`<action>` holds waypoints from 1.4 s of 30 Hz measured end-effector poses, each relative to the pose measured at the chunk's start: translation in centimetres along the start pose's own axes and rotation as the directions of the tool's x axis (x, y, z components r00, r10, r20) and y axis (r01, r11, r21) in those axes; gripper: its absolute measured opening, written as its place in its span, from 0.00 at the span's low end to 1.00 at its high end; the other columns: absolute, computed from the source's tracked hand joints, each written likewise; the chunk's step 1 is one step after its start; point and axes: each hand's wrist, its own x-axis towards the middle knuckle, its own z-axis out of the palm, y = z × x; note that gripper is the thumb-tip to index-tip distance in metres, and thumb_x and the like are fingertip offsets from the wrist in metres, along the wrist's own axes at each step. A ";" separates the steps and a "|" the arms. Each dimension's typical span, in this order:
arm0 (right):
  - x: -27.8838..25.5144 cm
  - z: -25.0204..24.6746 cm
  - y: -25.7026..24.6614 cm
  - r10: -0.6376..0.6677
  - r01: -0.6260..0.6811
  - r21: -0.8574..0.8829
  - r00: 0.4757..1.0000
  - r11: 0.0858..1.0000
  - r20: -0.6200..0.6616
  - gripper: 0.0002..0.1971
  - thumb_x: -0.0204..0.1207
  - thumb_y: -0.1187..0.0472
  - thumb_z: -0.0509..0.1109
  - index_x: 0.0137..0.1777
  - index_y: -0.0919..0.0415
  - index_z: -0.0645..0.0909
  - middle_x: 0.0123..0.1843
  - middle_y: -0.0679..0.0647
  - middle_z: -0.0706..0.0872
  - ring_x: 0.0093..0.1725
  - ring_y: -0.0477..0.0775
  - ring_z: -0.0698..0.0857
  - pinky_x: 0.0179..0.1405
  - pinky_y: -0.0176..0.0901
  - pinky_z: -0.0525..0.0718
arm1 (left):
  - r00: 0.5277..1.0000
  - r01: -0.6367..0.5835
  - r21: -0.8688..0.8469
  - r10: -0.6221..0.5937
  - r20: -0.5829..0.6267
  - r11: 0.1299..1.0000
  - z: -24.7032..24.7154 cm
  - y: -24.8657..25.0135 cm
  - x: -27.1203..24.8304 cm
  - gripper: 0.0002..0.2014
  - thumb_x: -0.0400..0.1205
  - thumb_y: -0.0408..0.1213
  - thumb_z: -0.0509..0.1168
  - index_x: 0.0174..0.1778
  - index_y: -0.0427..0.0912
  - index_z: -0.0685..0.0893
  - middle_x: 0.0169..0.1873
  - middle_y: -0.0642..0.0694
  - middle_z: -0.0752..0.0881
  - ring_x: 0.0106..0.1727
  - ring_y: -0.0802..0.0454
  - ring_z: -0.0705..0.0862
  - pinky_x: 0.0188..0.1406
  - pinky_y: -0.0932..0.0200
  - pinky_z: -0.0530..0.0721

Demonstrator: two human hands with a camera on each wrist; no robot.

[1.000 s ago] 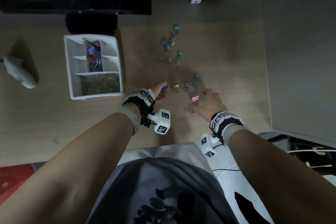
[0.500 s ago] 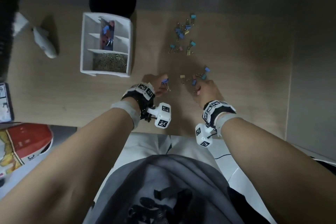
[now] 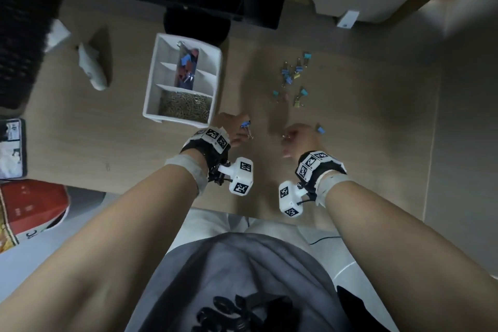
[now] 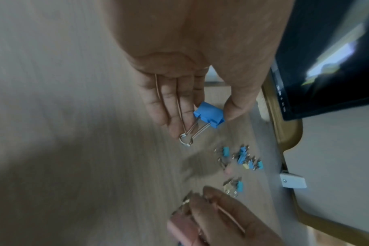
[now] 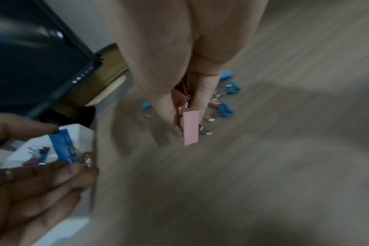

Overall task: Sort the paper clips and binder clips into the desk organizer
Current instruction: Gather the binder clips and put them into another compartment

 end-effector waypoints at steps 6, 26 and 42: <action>2.5 3.7 -12.3 -0.026 0.008 0.380 0.999 0.925 0.042 0.07 0.72 0.76 0.70 0.45 0.66 0.87 0.39 0.68 0.89 0.36 0.67 0.90 0.42 0.68 0.91 | 0.969 -0.186 -0.001 0.184 -0.165 0.982 -7.6 3.8 -0.3 0.10 0.80 0.43 0.72 0.36 0.43 0.83 0.29 0.43 0.83 0.28 0.50 0.81 0.31 0.60 0.78; 10.7 11.5 -26.6 -0.122 0.122 0.202 0.992 0.972 -0.010 0.16 0.75 0.58 0.68 0.62 0.56 0.87 0.58 0.59 0.90 0.59 0.60 0.88 0.63 0.55 0.85 | 0.953 -0.092 0.020 0.094 -0.287 0.996 -18.0 8.6 4.0 0.09 0.73 0.22 0.73 0.46 0.36 0.86 0.48 0.32 0.90 0.39 0.39 0.91 0.25 0.57 0.89; 7.2 12.4 -20.8 -0.226 0.172 -0.668 0.974 0.724 0.006 0.14 0.83 0.48 0.64 0.57 0.55 0.86 0.51 0.57 0.90 0.50 0.62 0.89 0.39 0.45 0.78 | 0.900 -0.233 0.016 0.222 -0.376 0.972 -18.6 4.6 2.8 0.03 0.78 0.29 0.69 0.46 0.39 0.85 0.32 0.37 0.88 0.27 0.46 0.84 0.30 0.58 0.85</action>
